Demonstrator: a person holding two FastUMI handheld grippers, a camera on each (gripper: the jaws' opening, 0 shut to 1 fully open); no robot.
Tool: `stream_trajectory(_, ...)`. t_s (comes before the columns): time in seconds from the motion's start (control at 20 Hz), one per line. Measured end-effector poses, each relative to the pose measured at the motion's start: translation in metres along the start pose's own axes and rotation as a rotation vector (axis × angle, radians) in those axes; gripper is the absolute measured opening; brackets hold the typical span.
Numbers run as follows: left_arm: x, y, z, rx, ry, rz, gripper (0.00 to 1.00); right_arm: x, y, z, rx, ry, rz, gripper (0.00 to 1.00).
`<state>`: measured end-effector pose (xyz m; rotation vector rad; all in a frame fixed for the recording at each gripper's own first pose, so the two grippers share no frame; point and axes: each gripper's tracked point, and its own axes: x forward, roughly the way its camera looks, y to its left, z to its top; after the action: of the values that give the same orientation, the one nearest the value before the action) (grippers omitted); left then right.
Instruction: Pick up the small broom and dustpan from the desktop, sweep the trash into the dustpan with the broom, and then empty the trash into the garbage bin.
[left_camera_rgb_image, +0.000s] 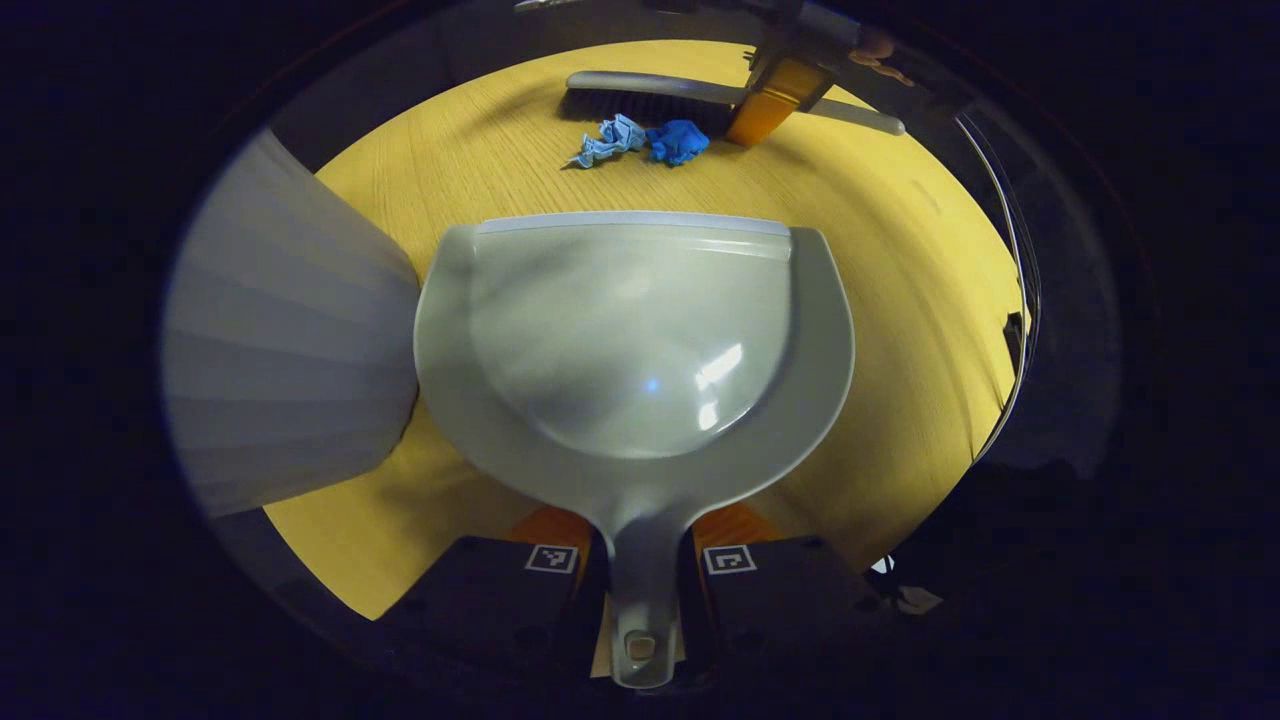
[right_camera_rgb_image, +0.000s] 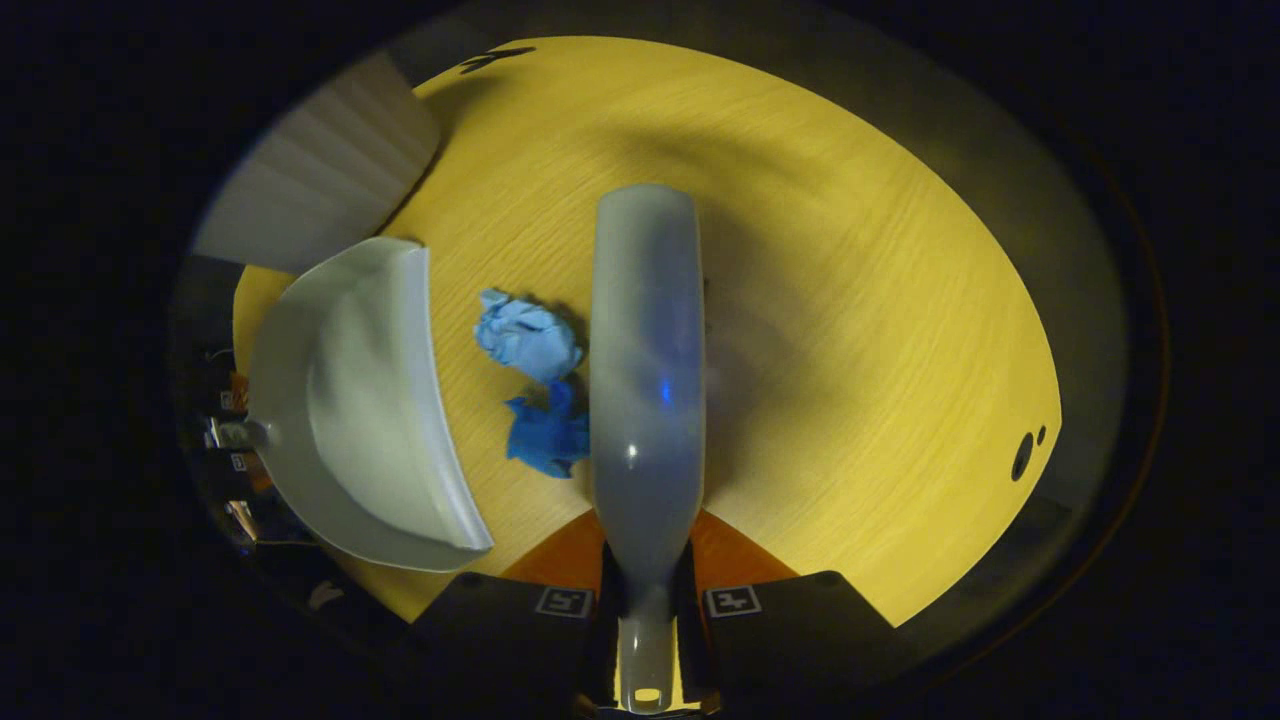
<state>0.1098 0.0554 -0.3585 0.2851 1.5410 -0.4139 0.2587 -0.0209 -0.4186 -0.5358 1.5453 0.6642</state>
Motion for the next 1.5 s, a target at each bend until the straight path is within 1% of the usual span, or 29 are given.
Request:
stream_trajectory(0.1, 0.001, 0.002, 0.002, 0.021, -0.028, -0.013, 0.29, -0.006, 0.037, -0.010, -0.045, 0.032, 0.105, 0.27)
stream_trajectory(0.2, 0.000, 0.005, 0.002, 0.031, -0.049, -0.026, 0.29, -0.014, 0.075, -0.018, 0.006, 0.049, 0.244, 0.27)
stream_trajectory(0.25, 0.001, 0.005, 0.000, 0.033, -0.055, -0.030, 0.29, -0.020, 0.088, -0.019, 0.029, 0.033, 0.292, 0.27)
stream_trajectory(0.3, 0.003, 0.003, -0.001, 0.039, -0.066, -0.034, 0.29, -0.023, 0.100, -0.020, 0.041, 0.017, 0.320, 0.24)
stream_trajectory(0.35, 0.003, 0.002, -0.003, 0.044, -0.073, -0.039, 0.29, -0.028, 0.104, -0.020, 0.055, 0.008, 0.346, 0.24)
stream_trajectory(0.4, 0.003, 0.001, -0.004, 0.049, -0.082, -0.043, 0.29, -0.034, 0.109, -0.021, 0.071, -0.003, 0.378, 0.27)
stream_trajectory(0.45, 0.001, 0.001, -0.004, 0.048, -0.089, -0.047, 0.29, -0.036, 0.117, -0.025, 0.078, -0.013, 0.399, 0.27)
stream_trajectory(0.5, 0.000, -0.001, -0.004, 0.045, -0.098, -0.054, 0.29, -0.038, 0.116, -0.027, 0.072, -0.024, 0.388, 0.27)
stream_trajectory(0.55, -0.003, -0.003, -0.005, 0.038, -0.107, -0.064, 0.29, -0.035, 0.112, -0.027, 0.061, -0.030, 0.365, 0.23)
stream_trajectory(0.6, -0.006, -0.004, -0.007, 0.031, -0.119, -0.075, 0.29, -0.035, 0.107, -0.026, 0.059, -0.040, 0.345, 0.22)
stream_trajectory(0.65, -0.008, -0.008, -0.007, 0.026, -0.133, -0.078, 0.29, -0.034, 0.107, -0.025, 0.074, -0.056, 0.333, 0.23)
stream_trajectory(0.7, -0.012, -0.010, -0.008, 0.022, -0.148, -0.077, 0.29, -0.032, 0.108, -0.023, 0.101, -0.073, 0.326, 0.27)
stream_trajectory(0.75, -0.014, -0.011, -0.008, 0.017, -0.162, -0.076, 0.29, -0.029, 0.107, -0.021, 0.111, -0.091, 0.302, 0.27)
stream_trajectory(0.85, -0.027, -0.016, -0.010, 0.007, -0.187, -0.088, 0.29, -0.025, 0.103, -0.027, 0.076, -0.059, 0.279, 0.27)
stream_trajectory(0.9, -0.035, -0.017, -0.011, 0.004, -0.201, -0.089, 0.29, -0.026, 0.101, -0.025, 0.074, -0.063, 0.276, 0.27)
stream_trajectory(1.0, -0.043, -0.018, -0.013, -0.005, -0.218, -0.082, 0.29, -0.028, 0.100, -0.017, 0.094, -0.108, 0.292, 0.27)
stream_trajectory(1.2, -0.063, -0.036, -0.032, -0.055, -0.237, -0.101, 0.29, -0.035, 0.096, -0.002, 0.215, -0.237, 0.330, 0.27)
stream_trajectory(1.35, -0.103, -0.044, -0.064, -0.063, -0.252, -0.082, 0.29, -0.026, 0.099, -0.009, 0.266, -0.289, 0.314, 0.27)
stream_trajectory(1.5, -0.171, -0.048, -0.092, -0.099, -0.268, -0.062, 0.29, -0.025, 0.109, -0.005, 0.269, -0.291, 0.282, 0.26)
